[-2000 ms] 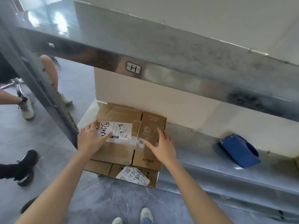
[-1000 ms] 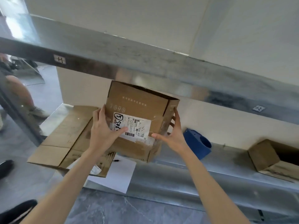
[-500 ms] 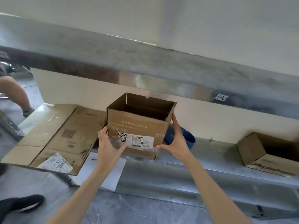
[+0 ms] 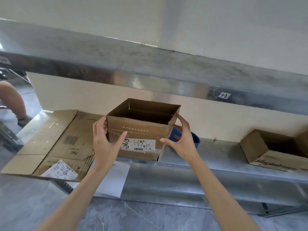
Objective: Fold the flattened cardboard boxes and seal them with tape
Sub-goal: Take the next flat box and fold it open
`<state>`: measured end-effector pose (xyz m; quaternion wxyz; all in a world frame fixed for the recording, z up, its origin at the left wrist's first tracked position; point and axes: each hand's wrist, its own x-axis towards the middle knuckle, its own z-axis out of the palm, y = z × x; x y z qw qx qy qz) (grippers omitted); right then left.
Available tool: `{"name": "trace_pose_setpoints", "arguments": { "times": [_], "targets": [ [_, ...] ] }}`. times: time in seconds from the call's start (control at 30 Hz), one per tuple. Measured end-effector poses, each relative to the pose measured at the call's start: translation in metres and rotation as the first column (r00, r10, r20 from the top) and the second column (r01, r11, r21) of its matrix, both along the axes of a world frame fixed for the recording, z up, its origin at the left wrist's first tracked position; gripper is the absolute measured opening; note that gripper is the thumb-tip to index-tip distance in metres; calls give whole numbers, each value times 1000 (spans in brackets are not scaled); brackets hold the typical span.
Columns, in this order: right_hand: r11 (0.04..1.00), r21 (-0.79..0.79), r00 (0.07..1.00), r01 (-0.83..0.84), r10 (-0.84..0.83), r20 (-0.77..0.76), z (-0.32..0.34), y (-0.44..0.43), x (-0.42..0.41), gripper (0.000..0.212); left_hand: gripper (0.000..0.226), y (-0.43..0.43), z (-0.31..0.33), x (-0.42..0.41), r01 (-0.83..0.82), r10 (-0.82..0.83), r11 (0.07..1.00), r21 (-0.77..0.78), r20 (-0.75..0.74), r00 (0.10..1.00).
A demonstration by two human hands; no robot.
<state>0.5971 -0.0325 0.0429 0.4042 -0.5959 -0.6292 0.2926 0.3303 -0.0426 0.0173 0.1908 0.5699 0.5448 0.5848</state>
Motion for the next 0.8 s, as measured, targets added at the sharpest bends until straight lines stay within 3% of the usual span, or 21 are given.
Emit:
{"name": "trace_pose_setpoints", "arguments": {
  "times": [0.23,0.37,0.5,0.67,0.8],
  "targets": [
    [999,6,999,-40,40,-9,8,-7,-6,109,83,-7,2,14,140,-140,990,0,-67,988],
    [999,-1,999,-51,51,8,9,-9,0,92,86,-5,2,10,186,-185,983,-3,-116,976],
    [998,2,998,-63,63,16,12,-10,0,80,71,3,9,1,202,-199,979,-12,-233,952],
    [998,29,998,-62,62,18,15,-12,-4,70,60,2,13,2,200,-199,980,-15,-211,957],
    [998,53,997,-41,38,64,15,-13,-5,68,51,-3,12,-2,215,-200,976,25,-288,937]
  ]
}}
